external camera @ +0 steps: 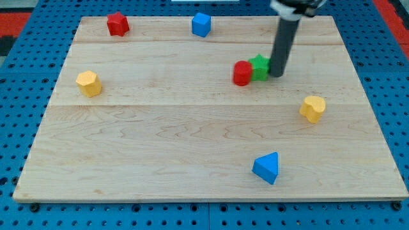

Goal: Slide the yellow heart towards center right

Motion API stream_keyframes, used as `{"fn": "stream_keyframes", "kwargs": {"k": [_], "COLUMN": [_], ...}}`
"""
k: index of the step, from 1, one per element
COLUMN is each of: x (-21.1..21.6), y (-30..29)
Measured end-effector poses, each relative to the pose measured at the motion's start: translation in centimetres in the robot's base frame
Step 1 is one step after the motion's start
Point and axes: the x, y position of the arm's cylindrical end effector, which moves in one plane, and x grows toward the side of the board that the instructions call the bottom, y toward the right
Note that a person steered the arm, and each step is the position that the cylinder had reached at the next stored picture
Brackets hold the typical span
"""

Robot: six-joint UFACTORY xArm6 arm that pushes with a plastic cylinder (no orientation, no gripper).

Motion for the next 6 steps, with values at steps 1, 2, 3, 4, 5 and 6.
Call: {"fn": "stream_keyframes", "kwargs": {"k": [1, 2, 3, 4, 5, 6], "x": [2.8, 4.7, 8.7, 10.0, 9.2, 6.7], "y": [-6.4, -4.4, -0.3, 3.9, 5.6, 5.8]}}
